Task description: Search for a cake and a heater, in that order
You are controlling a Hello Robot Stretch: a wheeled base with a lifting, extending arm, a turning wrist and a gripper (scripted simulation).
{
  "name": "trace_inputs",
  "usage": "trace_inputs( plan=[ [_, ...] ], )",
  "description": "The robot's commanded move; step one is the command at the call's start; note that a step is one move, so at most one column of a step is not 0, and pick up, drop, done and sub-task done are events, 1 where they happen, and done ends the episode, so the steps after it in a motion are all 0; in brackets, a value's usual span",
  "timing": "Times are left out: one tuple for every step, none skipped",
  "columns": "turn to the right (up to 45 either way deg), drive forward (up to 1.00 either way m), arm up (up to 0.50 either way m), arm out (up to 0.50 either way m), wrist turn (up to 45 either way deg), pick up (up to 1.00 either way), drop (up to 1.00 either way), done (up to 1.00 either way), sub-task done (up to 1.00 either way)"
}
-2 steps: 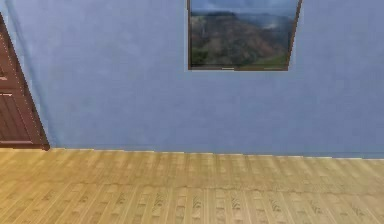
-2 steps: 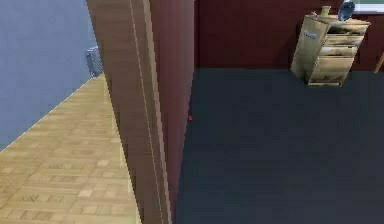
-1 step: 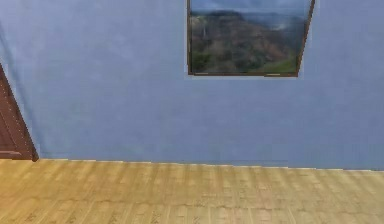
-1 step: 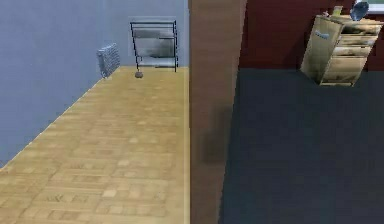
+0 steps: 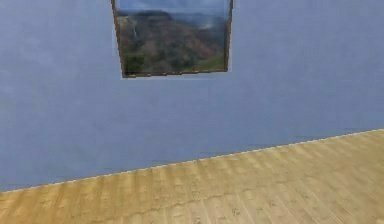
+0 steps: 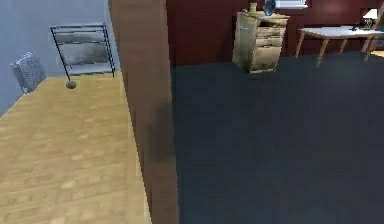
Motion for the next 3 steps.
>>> trace_inputs(
  plan=[
    [0.0, 0.3, 0.0, 0.0, 0.0, 0.0, 0.0, 0.0, 0.0],
    [-45.0, 0.0, 0.0, 0.0, 0.0, 0.0, 0.0, 0.0, 0.0],
    [-12.0, 0.0, 0.0, 0.0, 0.0, 0.0, 0.0, 0.0, 0.0]
  ],
)
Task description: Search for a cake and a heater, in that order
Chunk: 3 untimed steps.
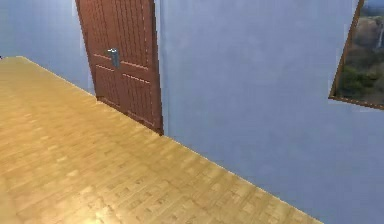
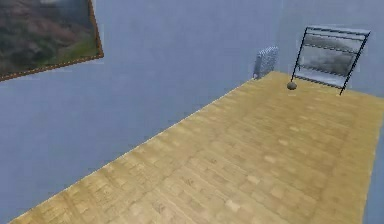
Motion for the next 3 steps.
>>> trace_inputs(
  plan=[
    [0.0, 0.45, 0.0, 0.0, 0.0, 0.0, 0.0, 0.0, 0.0],
    [-45.0, 0.0, 0.0, 0.0, 0.0, 0.0, 0.0, 0.0, 0.0],
    [0.0, 1.0, 0.0, 0.0, 0.0, 0.0, 0.0, 0.0, 0.0]
  ],
)
